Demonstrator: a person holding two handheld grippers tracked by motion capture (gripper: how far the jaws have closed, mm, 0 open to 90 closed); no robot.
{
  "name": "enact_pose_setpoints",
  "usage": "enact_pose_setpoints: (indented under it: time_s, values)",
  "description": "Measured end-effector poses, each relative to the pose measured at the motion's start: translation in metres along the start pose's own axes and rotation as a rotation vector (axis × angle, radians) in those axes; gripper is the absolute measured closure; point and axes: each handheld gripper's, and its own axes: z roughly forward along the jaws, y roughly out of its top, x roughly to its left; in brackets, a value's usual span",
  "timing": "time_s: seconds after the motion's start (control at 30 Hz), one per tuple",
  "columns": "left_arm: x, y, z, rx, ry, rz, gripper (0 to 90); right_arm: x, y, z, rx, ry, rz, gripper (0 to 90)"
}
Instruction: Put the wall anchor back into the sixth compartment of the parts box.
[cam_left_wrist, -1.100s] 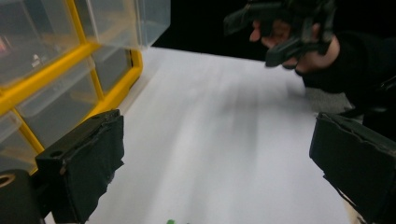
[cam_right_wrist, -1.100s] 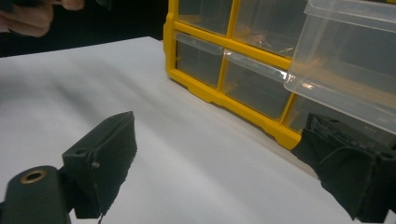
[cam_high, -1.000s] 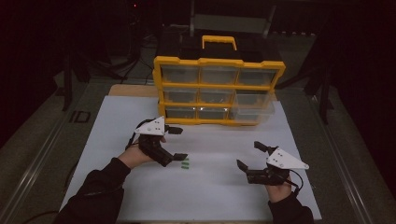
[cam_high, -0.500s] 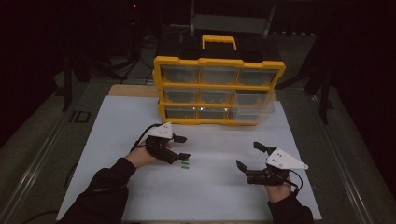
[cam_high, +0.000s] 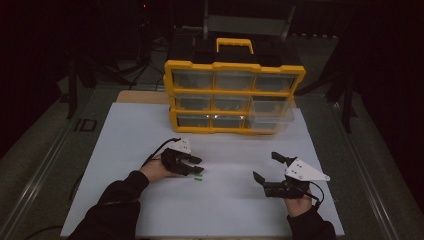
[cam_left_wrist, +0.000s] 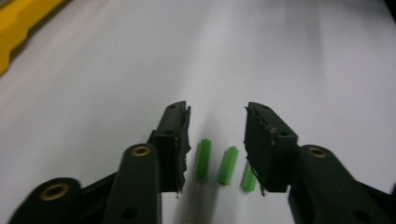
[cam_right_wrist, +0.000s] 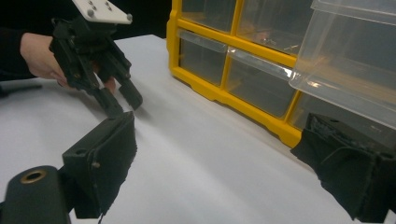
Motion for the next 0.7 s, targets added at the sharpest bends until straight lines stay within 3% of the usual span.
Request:
enact_pose_setpoints:
  time_s: [0.3, 0.5, 0.7]
  values:
    - [0.005, -0.007, 0.011, 0.059, 0.012, 0.000, 72.6, -0.001, 0.000, 0.000, -0.002, 0.000, -0.001, 10.7]
    - [0.005, -0.007, 0.012, 0.070, 0.019, 0.020, 76.8, -0.001, -0.001, 0.000, 0.000, -0.001, 0.001, 10.7]
    - [0.007, -0.006, 0.013, 0.076, 0.014, 0.010, 82.2, -0.001, -0.001, 0.000, 0.003, -0.002, 0.002, 10.7]
